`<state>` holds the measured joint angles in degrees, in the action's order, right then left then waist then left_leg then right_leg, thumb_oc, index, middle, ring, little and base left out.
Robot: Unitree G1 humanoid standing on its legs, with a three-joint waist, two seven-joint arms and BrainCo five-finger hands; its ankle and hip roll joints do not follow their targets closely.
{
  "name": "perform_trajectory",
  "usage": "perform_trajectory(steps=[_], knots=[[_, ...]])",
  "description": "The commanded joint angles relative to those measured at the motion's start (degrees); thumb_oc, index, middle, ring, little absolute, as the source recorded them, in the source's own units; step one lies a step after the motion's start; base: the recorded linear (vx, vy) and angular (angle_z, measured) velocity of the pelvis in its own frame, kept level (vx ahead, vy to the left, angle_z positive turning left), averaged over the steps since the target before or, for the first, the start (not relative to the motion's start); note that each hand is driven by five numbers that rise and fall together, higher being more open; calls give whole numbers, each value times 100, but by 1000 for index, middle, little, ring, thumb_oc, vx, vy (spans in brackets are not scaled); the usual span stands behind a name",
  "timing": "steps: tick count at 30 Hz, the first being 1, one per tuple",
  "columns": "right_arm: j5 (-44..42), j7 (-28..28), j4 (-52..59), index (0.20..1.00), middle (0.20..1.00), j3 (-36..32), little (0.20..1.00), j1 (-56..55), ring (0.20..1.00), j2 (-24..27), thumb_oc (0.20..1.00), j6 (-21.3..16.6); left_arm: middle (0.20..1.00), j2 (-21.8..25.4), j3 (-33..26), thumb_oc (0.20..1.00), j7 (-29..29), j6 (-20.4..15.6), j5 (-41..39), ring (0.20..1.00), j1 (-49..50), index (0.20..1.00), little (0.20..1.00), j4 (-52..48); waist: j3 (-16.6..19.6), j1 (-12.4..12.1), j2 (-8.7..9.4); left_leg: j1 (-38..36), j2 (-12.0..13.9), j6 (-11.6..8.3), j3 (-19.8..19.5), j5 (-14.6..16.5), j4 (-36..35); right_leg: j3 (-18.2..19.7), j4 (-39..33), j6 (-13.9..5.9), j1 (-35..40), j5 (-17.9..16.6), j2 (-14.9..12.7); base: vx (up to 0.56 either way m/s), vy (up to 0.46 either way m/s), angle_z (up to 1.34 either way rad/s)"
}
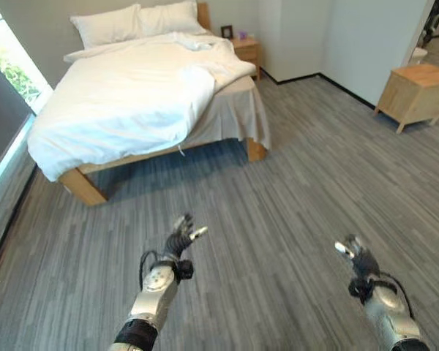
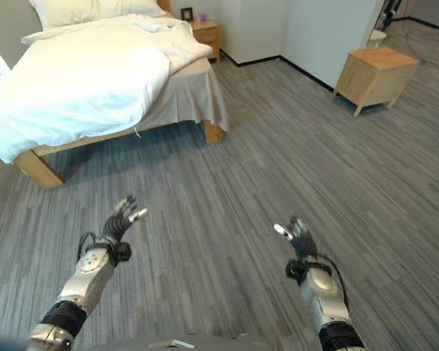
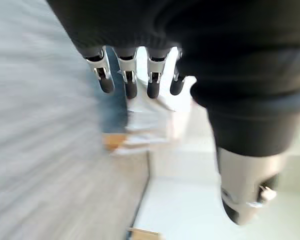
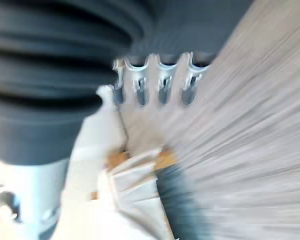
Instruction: Making the bed.
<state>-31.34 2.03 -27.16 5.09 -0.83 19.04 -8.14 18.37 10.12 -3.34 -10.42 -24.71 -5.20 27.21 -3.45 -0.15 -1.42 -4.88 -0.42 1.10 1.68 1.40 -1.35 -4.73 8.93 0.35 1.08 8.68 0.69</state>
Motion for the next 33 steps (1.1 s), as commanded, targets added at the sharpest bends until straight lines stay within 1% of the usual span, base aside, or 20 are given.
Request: perform_trajectory(steps=[1,10,12,14,15,16,17,18,19,20,21,23,25,27,28,29,30,31,32,33], knots=[[235,-51,-429,1000,1000,88,1000,116,1000,-94,1000,-194,1000,63,-261,1000,-16,-138,-178,1000,-245,1000,1000,683,-59,11,360,-101,121,-404,-303,-131,-365,62,-1345,-855,481,-951,-630,70,37,-5],[48,-130,-59,1000,1000,225,1000,126,1000,-231,1000,-318,1000,12,-453,1000,-123,-149,-262,1000,102,1000,1000,466,-237,-48,336,-18,25,-290,-193,-53,-365,236,-1136,-960,215,-962,-768,38,66,-10],[97,-152,177,1000,1000,258,1000,145,1000,-233,1000,-350,1000,57,-525,1000,-147,-122,-222,1000,188,1000,1000,277,-393,-74,277,-37,-11,-144,-197,29,-365,343,67,-1124,-356,-944,-863,48,168,-17],[145,-164,241,1000,1000,310,1000,134,1000,-257,1000,-334,1000,87,-502,1000,-146,-82,-127,1000,218,1000,1000,170,-564,-51,244,-118,-33,-26,-187,99,-359,350,1289,-1262,-925,-1467,-950,110,186,-20],[128,-184,336,1000,1000,346,1000,123,1000,-299,1000,-319,1000,135,-499,1000,-144,-56,2,1000,225,1000,1000,81,-697,21,156,-294,8,17,-173,210,-365,268,2111,-1239,-1392,-1708,-1009,158,176,-15],[128,-184,337,1000,1000,347,1000,124,1000,-298,1000,-319,1000,134,-500,1000,-145,-55,3,1000,226,1000,1000,79,-702,20,163,-299,0,18,-171,215,-365,276,2138,-1240,-1401,-1691,-1016,229,132,-7],[161,-205,383,1000,1000,352,1000,98,1000,-312,1000,-292,1000,142,-495,1000,-148,-59,50,1000,230,1000,1000,60,-724,63,136,-405,34,-2,-179,240,-365,158,2142,-1244,-1568,-1700,-1086,399,14,5],[214,-274,460,1000,1000,347,1000,22,1000,-279,1000,-239,1000,144,-537,1000,-165,-63,48,1000,213,1000,1000,-8,-734,208,134,-675,86,-118,-219,366,-365,-68,1387,-1181,-1782,-1545,-1107,560,-22,1],[173,-286,460,1000,1000,319,1000,-34,1000,-250,1000,-244,1000,142,-539,1000,-183,-83,13,1000,161,1000,1000,-15,-748,324,183,-819,76,-191,-312,442,-365,-40,801,-1172,-1915,-1521,-1039,474,-50,8],[171,-287,462,1000,1000,320,1000,-37,1000,-243,1000,-245,1000,137,-538,1000,-182,-84,12,1000,163,1000,1000,-14,-781,342,139,-868,127,-201,-328,470,-365,-86,761,-1165,-1834,-1517,-1002,470,-152,1],[46,-231,367,1000,1000,284,1000,-91,1000,-208,1000,-271,1000,133,-449,1000,-200,-97,-27,1000,-41,1000,1000,105,-778,538,242,-1045,163,-327,-518,567,-365,76,-329,-1246,-2002,-1694,-857,491,-173,4],[40,-231,386,1000,1000,189,1000,-222,1000,-211,1000,-246,1000,119,-372,1000,-181,-77,118,1000,-200,1000,1000,148,-756,737,270,-1314,352,-445,-655,659,-365,135,-1069,-1340,-2123,-1933,-701,596,-226,35],[61,-273,463,1000,1000,92,1000,-337,1000,-178,1000,-220,1000,84,-277,1000,-157,-81,173,1000,-220,1000,1000,43,-666,824,230,-1508,511,-536,-776,597,-365,-21,-1035,-1373,-2118,-2065,-676,540,-223,83],[-7,-301,508,1000,1000,63,1000,-399,1000,-198,1000,-198,1000,43,-214,1000,-93,-44,157,1000,-184,1000,1000,-2,-573,843,208,-1478,596,-646,-879,367,-73,-28,-894,-1285,-2028,-2010,-683,475,-194,80],[-84,-319,390,1000,1000,86,1000,-422,1000,-155,1000,-188,1000,-50,-174,1000,-42,-34,68,1000,-23,1000,1000,-103,-510,878,152,-1305,787,-899,-791,-527,1000,-7,-516,-1004,-1909,-1856,-524,783,-417,69],[-275,-313,494,1000,1000,78,1000,-455,1000,-86,1000,-198,1000,-140,-200,1000,-38,42,-53,1000,13,1000,1000,-100,-517,827,329,-426,768,-903,-643,-1449,3110,83,-419,-646,-1486,-1626,-500,1002,-600,30],[-504,-311,527,1000,1000,39,1000,-417,1000,-82,1000,-210,1000,-184,-195,1000,-17,64,-151,1000,26,1000,1000,-138,-570,749,450,-6,793,-751,-431,-1500,3898,100,-471,-461,-1192,-1486,-454,601,-445,15],[-504,-312,526,1000,1000,39,1000,-415,1000,-85,1000,-210,1000,-181,-195,1000,-17,65,-151,1000,26,1000,1000,-138,-560,759,463,14,778,-749,-439,-1510,3899,96,-474,-463,-1204,-1491,-471,590,-456,19],[-467,-263,576,1000,1000,0,1000,-415,1000,102,1000,-232,1000,-182,-21,1000,134,88,-206,1000,-1,1000,1000,-200,-783,443,665,1038,561,-576,-233,-1267,5167,261,-619,-245,-592,-1190,-453,568,-349,6],[-373,-160,526,1000,1000,-57,1000,-312,1000,214,1000,-242,1000,-172,64,1000,141,103,-163,1000,-100,1000,1000,-253,-857,328,683,1538,491,-554,-164,-1086,5145,305,-715,-257,-310,-1119,-456,757,-396,-8]])
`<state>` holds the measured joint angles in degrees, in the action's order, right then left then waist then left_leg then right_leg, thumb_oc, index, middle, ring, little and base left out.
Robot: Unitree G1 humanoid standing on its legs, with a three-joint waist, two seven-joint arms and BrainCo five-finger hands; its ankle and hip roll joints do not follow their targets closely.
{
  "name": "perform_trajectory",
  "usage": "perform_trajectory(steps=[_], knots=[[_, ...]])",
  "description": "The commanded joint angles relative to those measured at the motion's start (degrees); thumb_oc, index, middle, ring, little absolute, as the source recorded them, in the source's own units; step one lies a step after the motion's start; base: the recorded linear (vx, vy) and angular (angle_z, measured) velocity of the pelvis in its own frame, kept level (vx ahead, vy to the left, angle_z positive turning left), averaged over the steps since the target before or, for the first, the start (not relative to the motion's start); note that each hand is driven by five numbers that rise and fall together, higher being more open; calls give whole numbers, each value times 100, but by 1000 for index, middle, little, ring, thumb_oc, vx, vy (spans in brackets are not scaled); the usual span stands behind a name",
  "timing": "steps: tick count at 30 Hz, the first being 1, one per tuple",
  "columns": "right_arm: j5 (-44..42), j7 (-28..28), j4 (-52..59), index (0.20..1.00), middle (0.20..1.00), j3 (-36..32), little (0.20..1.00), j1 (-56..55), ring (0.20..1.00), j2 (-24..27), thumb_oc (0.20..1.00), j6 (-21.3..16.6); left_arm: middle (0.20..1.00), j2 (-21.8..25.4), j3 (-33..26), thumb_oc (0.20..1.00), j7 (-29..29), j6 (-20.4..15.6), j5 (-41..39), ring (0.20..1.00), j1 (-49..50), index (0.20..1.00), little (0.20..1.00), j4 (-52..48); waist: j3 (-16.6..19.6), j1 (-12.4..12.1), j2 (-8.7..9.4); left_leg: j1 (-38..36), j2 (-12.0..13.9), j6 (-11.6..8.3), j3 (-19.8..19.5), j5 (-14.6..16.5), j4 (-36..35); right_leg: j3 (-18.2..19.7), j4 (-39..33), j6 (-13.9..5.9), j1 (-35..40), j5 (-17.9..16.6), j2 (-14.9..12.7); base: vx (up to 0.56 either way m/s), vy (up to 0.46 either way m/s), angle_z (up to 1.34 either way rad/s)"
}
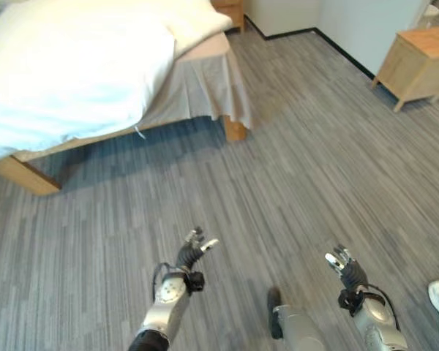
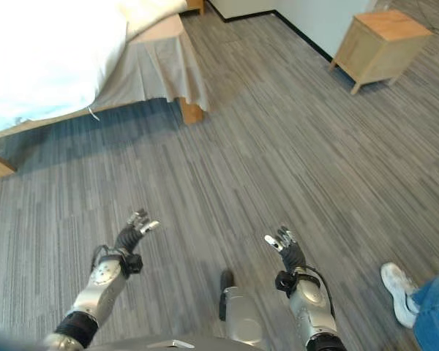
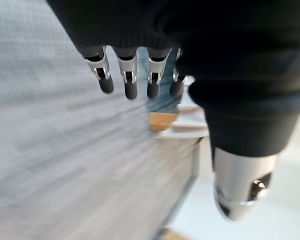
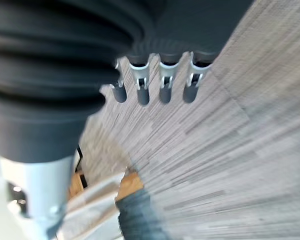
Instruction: Making the bed.
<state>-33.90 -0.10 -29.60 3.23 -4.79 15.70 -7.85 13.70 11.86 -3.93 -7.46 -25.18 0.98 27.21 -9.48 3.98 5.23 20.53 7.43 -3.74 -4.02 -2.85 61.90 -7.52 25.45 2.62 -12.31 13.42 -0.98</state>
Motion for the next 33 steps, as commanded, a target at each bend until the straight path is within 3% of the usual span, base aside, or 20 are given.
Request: perform_trajectory(steps=[1,2,5,6,7,9,11,13,14,15,16,20,21,22,23,24,25,26,28,33], knots=[[-103,131,702,1000,1000,102,1000,173,1000,600,1000,-252,1000,269,-36,1000,204,-207,-132,1000,-793,1000,1000,-193,-284,-169,23,-654,-267,-69,588,-514,-1438,603,-2468,-500,1271,-1526,-275,598,-166,-24],[-186,156,672,1000,1000,55,1000,215,1000,593,1000,-289,1000,233,-7,1000,226,-228,-178,1000,-834,1000,1000,-130,-283,-247,17,-421,-201,-102,771,-472,-1757,572,-2552,-511,1499,-1435,-286,615,-110,-15],[-212,141,662,1000,1000,-27,1000,166,1000,590,1000,-340,1000,209,98,1000,274,-274,-174,1000,-861,1000,1000,-98,-113,-438,-165,-268,-103,-160,1345,-702,-3787,498,-2656,-563,1893,-1180,-194,640,-26,-33],[-176,148,585,1000,1000,-23,1000,185,1000,599,1000,-341,1000,217,119,1000,283,-284,-135,1000,-853,1000,1000,-110,-42,-541,-245,-320,-245,-144,1451,-763,-4594,477,-2659,-593,2059,-1061,-120,945,7,-45],[-106,120,569,1000,1000,-2,1000,229,1000,569,1000,-327,1000,232,90,1000,340,-276,-103,1000,-793,1000,1000,-197,67,-711,-344,-503,-533,-149,1625,-992,-5904,477,-2692,-661,2506,-839,-15,943,-8,-32],[-85,32,569,1000,1000,3,1000,332,1000,484,1000,-258,1000,285,-4,1000,393,-244,-9,1000,-720,1000,1000,-371,230,-817,-362,-587,-592,-37,2053,-1013,-6013,443,-2501,-741,2726,-747,-31,746,-24,-4],[-32,-97,587,1000,1000,180,1000,416,1000,361,1000,-255,1000,362,-66,1000,426,-280,-88,1000,-595,1000,1000,-550,319,-883,-296,-927,-766,340,1951,-609,-5940,346,-1442,-997,2520,-889,-232,521,66,56],[-21,-101,606,1000,1000,261,1000,313,1000,173,1000,-216,1000,342,4,1000,598,-169,-334,1000,-633,1000,1000,-565,375,-789,-244,-1303,-970,639,2080,-284,-5978,434,394,-1570,2034,-2294,-523,381,156,-9],[-20,-100,608,1000,1000,262,1000,313,1000,174,1000,-215,1000,341,3,1000,599,-169,-334,1000,-633,1000,1000,-565,389,-806,-261,-1284,-944,636,2093,-288,-5975,451,387,-1565,2010,-2314,-501,411,160,-44],[-610,-132,625,1000,1000,303,1000,272,1000,-144,1000,-222,1000,416,92,1000,597,-178,-348,1000,-844,1000,1000,-537,158,-541,-434,-1842,-856,713,1877,-206,-6198,445,1573,-1454,1258,-2453,-637,388,72,8],[-531,-233,578,1000,1000,357,1000,196,1000,-141,1000,-185,1000,480,186,1000,639,-190,-210,1000,-939,1000,1000,-550,83,-424,-522,-2035,-813,721,1639,-162,-6294,498,1849,-1329,862,-2122,-505,391,70,54],[-376,-358,676,1000,1000,345,1000,-11,1000,-58,1000,-102,1000,544,287,1000,772,-174,-305,1000,-985,1000,1000,-703,20,-257,-560,-2352,-808,694,1272,-122,-6437,443,1513,-1174,537,-1884,-661,253,-69,134],[-552,-380,669,1000,1000,237,1000,-99,1000,-48,1000,-110,1000,574,471,1000,1020,-151,-521,1000,-1075,1000,1000,-746,9,-125,-528,-2544,-848,583,906,-23,-6558,533,370,-1107,452,-1644,-803,338,-186,91],[-598,-383,671,1000,1000,174,1000,-157,1000,-38,1000,-79,1000,583,541,1000,1078,-135,-583,1000,-1069,1000,1000,-747,22,-69,-461,-2609,-906,539,749,45,-6571,774,-423,-1143,560,-1591,-745,519,-295,89],[-690,-383,667,1000,1000,-17,1000,-295,1000,-18,1000,-113,1000,595,684,1000,1232,-117,-645,1000,-1075,1000,1000,-707,87,41,-351,-2632,-1022,509,417,139,-6592,1775,-1535,-1304,718,-1559,-416,298,-174,62],[-690,-384,669,1000,1000,-20,1000,-302,1000,-19,1000,-112,1000,595,689,1000,1233,-118,-646,1000,-1073,1000,1000,-706,78,35,-353,-2651,-1021,512,418,146,-6594,1775,-1556,-1306,745,-1563,-417,315,-182,140],[-714,-452,779,1000,1000,-283,1000,-558,1000,16,1000,-117,1000,612,813,1000,1278,-122,-606,1000,-1114,1000,1000,-663,143,110,-293,-2621,-1090,512,-14,151,-6652,2530,-1935,-1401,871,-1519,-188,190,-131,172],[-756,-457,772,1000,1000,-360,1000,-615,1000,35,1000,-130,1000,617,918,1000,1449,-60,-614,1000,-1070,1000,1000,-733,179,98,-276,-2602,-1115,515,-231,154,-6637,2655,-1980,-1427,982,-1588,-192,233,-172,236],[-404,-558,830,1000,1000,-508,1000,-742,1000,182,1000,-205,1000,691,842,1000,1611,-71,-669,1000,-695,1000,1000,-942,230,23,-245,-2545,-1180,498,-503,124,-6614,2437,-2443,-1323,1188,-1672,-246,143,-162,160],[-292,-614,963,1000,1000,-620,1000,-586,1000,454,1000,-267,1000,804,414,1000,1737,5,-1033,1000,84,1000,1000,-1203,206,-154,-253,-2486,-1162,409,-747,107,-6555,2286,-2553,-1176,1291,-1669,-127,70,-118,45]])
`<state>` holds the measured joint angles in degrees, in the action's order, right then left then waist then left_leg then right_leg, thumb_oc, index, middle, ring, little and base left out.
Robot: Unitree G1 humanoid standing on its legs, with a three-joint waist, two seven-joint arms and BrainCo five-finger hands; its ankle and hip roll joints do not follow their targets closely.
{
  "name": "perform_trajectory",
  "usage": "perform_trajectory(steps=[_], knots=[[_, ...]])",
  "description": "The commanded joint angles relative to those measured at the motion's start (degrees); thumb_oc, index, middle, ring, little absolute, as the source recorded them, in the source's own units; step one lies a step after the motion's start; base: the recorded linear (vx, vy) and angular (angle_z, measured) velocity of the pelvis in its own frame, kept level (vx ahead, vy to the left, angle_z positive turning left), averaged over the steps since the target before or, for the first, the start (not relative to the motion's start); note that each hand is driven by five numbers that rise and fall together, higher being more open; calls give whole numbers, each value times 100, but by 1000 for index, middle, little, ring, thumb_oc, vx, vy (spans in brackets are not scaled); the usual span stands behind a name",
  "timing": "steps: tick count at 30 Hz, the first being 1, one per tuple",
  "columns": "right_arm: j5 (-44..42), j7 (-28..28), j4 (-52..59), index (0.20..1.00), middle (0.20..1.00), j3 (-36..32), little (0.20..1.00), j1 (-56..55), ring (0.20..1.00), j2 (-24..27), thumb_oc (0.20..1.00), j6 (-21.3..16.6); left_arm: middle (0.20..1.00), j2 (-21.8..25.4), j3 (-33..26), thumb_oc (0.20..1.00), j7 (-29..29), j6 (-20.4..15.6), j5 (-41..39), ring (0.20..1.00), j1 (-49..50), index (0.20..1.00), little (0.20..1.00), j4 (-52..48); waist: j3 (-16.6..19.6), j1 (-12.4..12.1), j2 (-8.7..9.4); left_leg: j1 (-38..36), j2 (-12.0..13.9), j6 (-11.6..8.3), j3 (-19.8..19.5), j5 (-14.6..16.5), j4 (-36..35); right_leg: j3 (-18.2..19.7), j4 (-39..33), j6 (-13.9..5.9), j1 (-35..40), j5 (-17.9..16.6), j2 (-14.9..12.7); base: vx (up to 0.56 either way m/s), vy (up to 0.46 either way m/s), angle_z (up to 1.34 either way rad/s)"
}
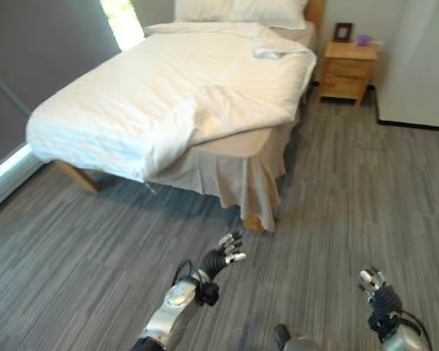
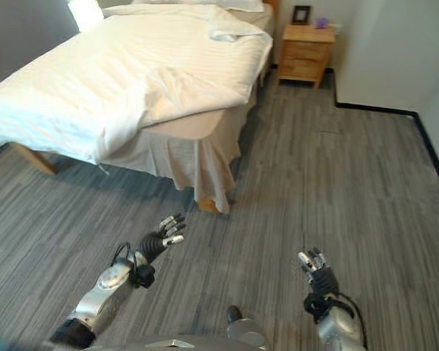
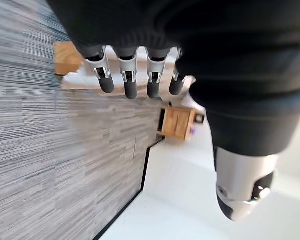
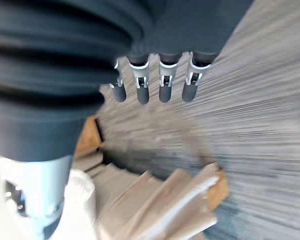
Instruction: Making the bed.
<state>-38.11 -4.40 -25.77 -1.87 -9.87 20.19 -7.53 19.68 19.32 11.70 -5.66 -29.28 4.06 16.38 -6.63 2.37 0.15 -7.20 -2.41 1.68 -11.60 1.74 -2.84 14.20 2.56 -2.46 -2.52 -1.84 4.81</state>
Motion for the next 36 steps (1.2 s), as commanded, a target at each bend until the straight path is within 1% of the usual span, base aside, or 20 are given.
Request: perform_trajectory(steps=[1,2,3,8,12,15,21,22,23,25,26,27,28,30,31,32,33,34,35,36], knots=[[147,-173,598,1000,1000,-127,1000,-74,1000,29,1000,-309,1000,242,-370,1000,179,-157,-635,1000,-111,1000,1000,-158,-86,-17,251,300,-179,-143,-27,-356,-66,72,-245,-640,320,-125,-698,59,-101,14],[130,-161,650,1000,1000,-142,1000,-64,1000,22,1000,-309,1000,266,-420,1000,171,-144,-655,1000,-24,1000,1000,-192,-96,-29,250,309,-176,-148,-51,-363,-65,57,-222,-615,316,-112,-684,41,-65,24],[-443,446,745,1000,1000,-360,1000,-204,1000,-557,1000,-103,1000,475,-1430,1000,-1037,-20,1587,1000,-372,1000,1000,-124,37,198,8,229,836,-673,2117,-438,-136,-2280,-494,-536,656,169,-1163,5,-10,15],[-162,372,896,1000,1000,-334,1000,-131,1000,-504,1000,-46,1000,309,-1490,1000,-1179,-42,1511,1000,-363,1000,1000,-110,72,124,67,159,732,-592,1973,-371,-181,-2275,-518,-557,739,108,-1270,-16,68,13],[292,330,1115,1000,1000,-195,1000,89,1000,-249,1000,15,1000,30,-1881,1000,-1587,-139,1009,1000,-275,1000,1000,-101,118,0,165,158,668,-538,1848,-345,-181,-2331,-446,-578,781,111,-1352,-6,39,20],[684,138,1419,1000,1000,97,1000,385,1000,13,1000,0,1000,-7,-2309,1000,-1832,-230,1064,1000,31,1000,1000,-270,114,-224,262,160,598,-484,1737,-301,-154,-2401,-438,-603,853,97,-1420,9,37,20],[566,123,1466,1000,1000,579,1000,754,1000,-121,1000,-20,1000,-118,-2661,1000,-2282,-321,999,1000,306,1000,1000,-140,37,-514,337,248,547,-453,1624,-229,-22,-2526,-417,-635,897,93,-1512,15,35,15],[610,125,1530,1000,1000,616,1000,763,1000,-119,1000,-27,1000,-137,-2756,1000,-2394,-313,992,1000,373,1000,1000,-139,-23,-563,347,314,522,-410,1596,-136,112,-2533,-231,-673,843,145,-1582,16,120,28],[690,178,1551,1000,1000,593,1000,781,1000,-123,1000,-46,1000,-111,-2787,1000,-2442,-298,980,1000,360,1000,1000,-113,-134,-575,320,368,502,-313,1574,-52,203,-2446,403,-728,548,161,-1704,1,154,17],[781,245,1592,1000,1000,487,1000,695,1000,-139,1000,-74,1000,-40,-2755,1000,-2401,-271,1023,1000,338,1000,1000,-116,-251,-494,280,338,421,-165,1537,9,214,-2220,1544,-811,37,-200,-1821,18,168,3],[820,288,1586,1000,1000,439,1000,670,1000,-195,1000,-101,1000,-23,-2776,1000,-2394,-276,1043,1000,345,1000,1000,-149,-323,-453,205,235,427,-87,1569,61,183,-2264,2070,-792,-207,-471,-1890,140,180,-9],[949,345,1538,1000,1000,380,1000,582,1000,-245,1000,-121,1000,4,-2764,1000,-2389,-290,1070,1000,328,1000,1000,-201,-451,-335,97,60,460,-68,1553,97,114,-2013,2695,-805,-749,-604,-1769,232,122,-21],[1023,397,1516,1000,1000,318,1000,542,1000,-245,1000,-115,1000,12,-2800,1000,-2417,-329,1070,1000,304,1000,1000,-232,-459,-280,71,-91,489,-104,1572,140,46,-2059,2555,-789,-945,-515,-1745,355,6,-43],[821,467,1466,1000,1000,176,1000,393,1000,-305,1000,-167,1000,-7,-2933,1000,-2514,-469,867,1000,260,1000,1000,-403,-453,-95,70,-396,539,-252,1575,305,-68,-2182,1650,-786,-1083,-428,-1743,503,-167,-31],[744,498,1434,1000,1000,183,1000,284,1000,-279,1000,-176,1000,14,-2961,1000,-2570,-523,702,1000,146,1000,1000,-330,-448,135,112,-711,596,-403,1473,456,-165,-2001,523,-870,-1150,-515,-1597,603,-252,1],[726,498,1433,1000,1000,183,1000,254,1000,-266,1000,-172,1000,51,-2984,1000,-2600,-527,723,1000,49,1000,1000,-270,-431,225,140,-832,651,-469,1463,498,-207,-1930,127,-905,-1197,-604,-1519,455,-196,19],[726,498,1433,1000,1000,183,1000,255,1000,-263,1000,-172,1000,49,-2983,1000,-2600,-532,722,1000,43,1000,1000,-262,-459,228,103,-872,695,-479,1465,519,-210,-1960,56,-900,-1120,-631,-1477,327,-152,35],[750,480,1422,1000,1000,188,1000,237,1000,-244,1000,-165,1000,83,-2986,1000,-2621,-543,773,1000,-56,1000,1000,-234,-432,310,114,-1041,779,-552,1482,597,-216,-2054,-326,-947,-1229,-773,-1427,334,-175,34],[760,464,1473,1000,1000,198,1000,201,1000,-223,1000,-160,1000,82,-2988,1000,-2630,-562,793,1000,-89,1000,1000,-274,-406,376,106,-1169,862,-616,1483,625,-216,-2150,-404,-990,-1303,-837,-1407,576,-342,5],[795,410,1522,1000,1000,208,1000,115,1000,-136,1000,-165,1000,32,-2877,1000,-2615,-665,642,1000,-144,1000,1000,-334,-333,448,113,-1260,980,-703,1326,537,-113,-2054,-57,-929,-1234,-810,-1387,529,-343,-12]])
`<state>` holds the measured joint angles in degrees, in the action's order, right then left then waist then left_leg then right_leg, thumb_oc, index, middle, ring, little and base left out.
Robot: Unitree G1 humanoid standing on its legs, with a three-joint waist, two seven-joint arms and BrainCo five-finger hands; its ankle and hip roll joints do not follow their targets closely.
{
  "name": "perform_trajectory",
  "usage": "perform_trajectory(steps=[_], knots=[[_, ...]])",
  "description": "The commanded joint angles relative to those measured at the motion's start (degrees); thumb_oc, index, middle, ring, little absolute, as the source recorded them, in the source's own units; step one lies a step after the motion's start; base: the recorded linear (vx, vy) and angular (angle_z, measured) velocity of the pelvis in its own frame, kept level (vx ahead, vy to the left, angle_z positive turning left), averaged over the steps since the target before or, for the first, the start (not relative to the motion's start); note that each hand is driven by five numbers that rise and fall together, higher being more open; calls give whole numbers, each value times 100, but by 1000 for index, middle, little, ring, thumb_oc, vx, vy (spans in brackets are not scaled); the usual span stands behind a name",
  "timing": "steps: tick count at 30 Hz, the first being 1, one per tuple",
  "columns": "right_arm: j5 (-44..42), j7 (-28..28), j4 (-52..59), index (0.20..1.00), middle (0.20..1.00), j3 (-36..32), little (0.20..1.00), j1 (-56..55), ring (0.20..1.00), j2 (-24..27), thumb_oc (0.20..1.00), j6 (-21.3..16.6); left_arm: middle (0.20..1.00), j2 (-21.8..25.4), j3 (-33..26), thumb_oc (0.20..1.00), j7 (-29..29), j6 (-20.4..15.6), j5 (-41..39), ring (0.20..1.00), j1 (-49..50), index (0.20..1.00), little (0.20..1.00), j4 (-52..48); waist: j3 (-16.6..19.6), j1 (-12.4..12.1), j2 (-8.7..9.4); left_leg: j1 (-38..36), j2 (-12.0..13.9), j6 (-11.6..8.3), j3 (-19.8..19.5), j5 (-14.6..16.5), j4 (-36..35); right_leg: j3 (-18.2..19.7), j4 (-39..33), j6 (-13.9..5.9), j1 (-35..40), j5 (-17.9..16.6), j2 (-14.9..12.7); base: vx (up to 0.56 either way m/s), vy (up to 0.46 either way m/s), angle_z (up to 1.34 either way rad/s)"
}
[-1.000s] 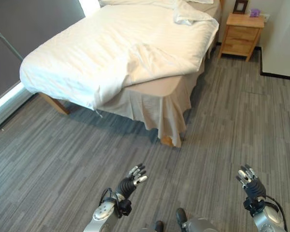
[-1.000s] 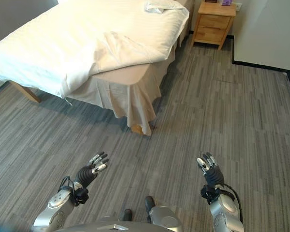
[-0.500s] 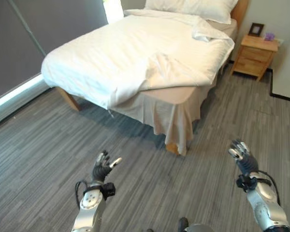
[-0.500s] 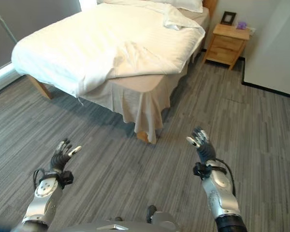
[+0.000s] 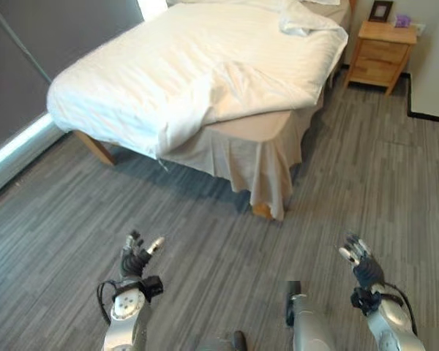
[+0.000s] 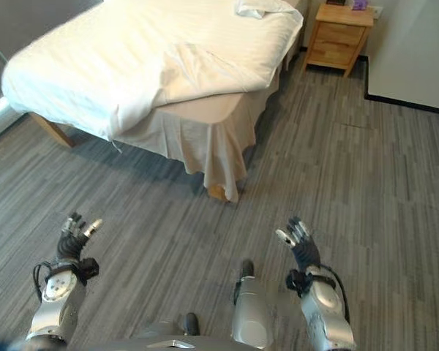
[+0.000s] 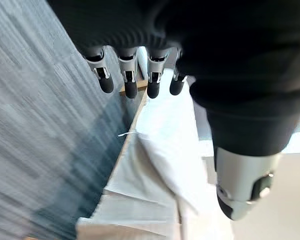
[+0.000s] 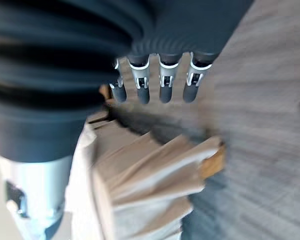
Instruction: Making the bed.
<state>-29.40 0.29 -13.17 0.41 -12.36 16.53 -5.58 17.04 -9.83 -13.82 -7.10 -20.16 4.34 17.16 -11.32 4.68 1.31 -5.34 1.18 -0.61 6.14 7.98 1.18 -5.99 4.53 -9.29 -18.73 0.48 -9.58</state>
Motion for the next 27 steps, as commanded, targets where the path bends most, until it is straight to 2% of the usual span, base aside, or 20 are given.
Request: perform_trajectory(steps=[1,2,3,4,5,6,7,8,10,13,14,15,17,18,20,27], knots=[[-55,-55,218,1000,1000,-32,1000,391,1000,260,1000,-365,1000,228,95,1000,-14,-498,-328,1000,-204,1000,1000,-380,193,247,-32,-1379,744,-548,-522,-303,-266,-15,-114,-153,426,-955,99,530,-343,3],[-39,16,55,1000,1000,1,1000,508,1000,317,1000,-404,1000,148,161,1000,-21,-512,-396,1000,-259,1000,1000,-278,224,292,-75,-1235,874,-635,-597,-760,278,72,54,-8,442,-913,185,497,-426,57],[-217,84,118,1000,1000,7,1000,693,1000,436,1000,-448,1000,17,239,1000,-37,-551,-749,1000,-365,1000,1000,-252,170,262,10,-491,1026,-648,-396,-1530,1923,-60,84,273,770,-700,198,369,-344,87],[-218,83,115,1000,1000,8,1000,698,1000,433,1000,-449,1000,21,237,1000,-36,-551,-750,1000,-368,1000,1000,-250,195,285,27,-439,1006,-646,-422,-1544,1937,-74,71,273,746,-718,173,472,-588,96],[-325,127,84,1000,1000,3,1000,779,1000,523,1000,-523,1000,-43,309,1000,146,-556,-1042,1000,-374,1000,1000,-242,72,84,281,238,933,-477,-264,-1626,3138,-35,-119,589,1250,-493,234,244,-332,74],[-325,127,82,1000,1000,0,1000,780,1000,521,1000,-524,1000,-40,312,1000,146,-556,-1043,1000,-377,1000,1000,-243,65,89,264,275,953,-476,-283,-1589,3211,-48,-119,589,1251,-493,249,507,-545,39],[-64,246,91,1000,1000,-86,1000,815,1000,678,1000,-489,1000,-99,359,1000,113,-525,-1017,1000,-330,1000,1000,-235,-16,-86,373,705,842,-478,-102,-1490,3405,-14,-238,656,1645,-338,294,249,-205,6],[-59,249,93,1000,1000,-92,1000,812,1000,678,1000,-487,1000,-102,364,1000,112,-524,-1016,1000,-331,1000,1000,-238,-33,-94,354,702,860,-479,-106,-1459,3443,-16,-246,653,1667,-335,310,412,-277,-3],[55,329,116,1000,1000,-197,1000,815,1000,768,1000,-485,1000,-183,375,1000,159,-531,-1143,1000,-273,1000,1000,-214,-51,-219,373,1130,870,-510,112,-1382,2947,-52,-385,628,1995,-229,278,337,-109,-9],[126,354,172,1000,1000,-344,1000,623,1000,790,1000,-547,1000,-299,425,1000,152,-539,-1296,1000,-179,1000,1000,-110,-9,-290,238,1229,955,-564,330,-1479,1368,-102,-482,541,2253,-9,345,408,-6,-12],[197,340,211,1000,1000,-433,1000,494,1000,807,1000,-536,1000,-342,459,1000,179,-531,-1339,1000,-143,1000,1000,-120,28,-342,195,1161,768,-576,197,-1540,536,-128,-545,486,2435,92,374,481,36,-3],[245,331,216,1000,1000,-454,1000,425,1000,788,1000,-534,1000,-341,431,1000,190,-519,-1296,1000,-102,1000,1000,-117,54,-392,157,1168,652,-623,-34,-1678,211,-113,-582,465,2543,138,402,370,18,-29],[307,268,260,1000,1000,-498,1000,336,1000,739,1000,-493,1000,-334,384,1000,190,-509,-1219,1000,-35,1000,1000,-122,108,-411,135,1061,622,-675,-158,-1722,91,-95,-561,430,2673,187,413,358,45,-69],[350,188,286,1000,1000,-511,1000,194,1000,591,1000,-465,1000,-350,267,1000,240,-537,-1278,1000,34,1000,1000,-101,211,-363,134,834,632,-633,-34,-1570,-52,-70,-643,418,2776,234,411,381,64,-52],[393,189,263,1000,1000,-533,1000,150,1000,553,1000,-468,1000,-342,241,1000,231,-553,-1263,1000,21,1000,1000,-90,222,-366,140,755,612,-632,-18,-1566,-79,-52,-682,409,2807,217,397,197,79,-45],[313,225,121,1000,1000,-479,1000,184,1000,244,1000,-443,1000,-231,55,1000,133,-603,-1326,1000,-14,1000,1000,-64,371,-371,196,302,375,-355,168,-1250,-507,136,-720,131,2707,72,146,105,149,-20]])
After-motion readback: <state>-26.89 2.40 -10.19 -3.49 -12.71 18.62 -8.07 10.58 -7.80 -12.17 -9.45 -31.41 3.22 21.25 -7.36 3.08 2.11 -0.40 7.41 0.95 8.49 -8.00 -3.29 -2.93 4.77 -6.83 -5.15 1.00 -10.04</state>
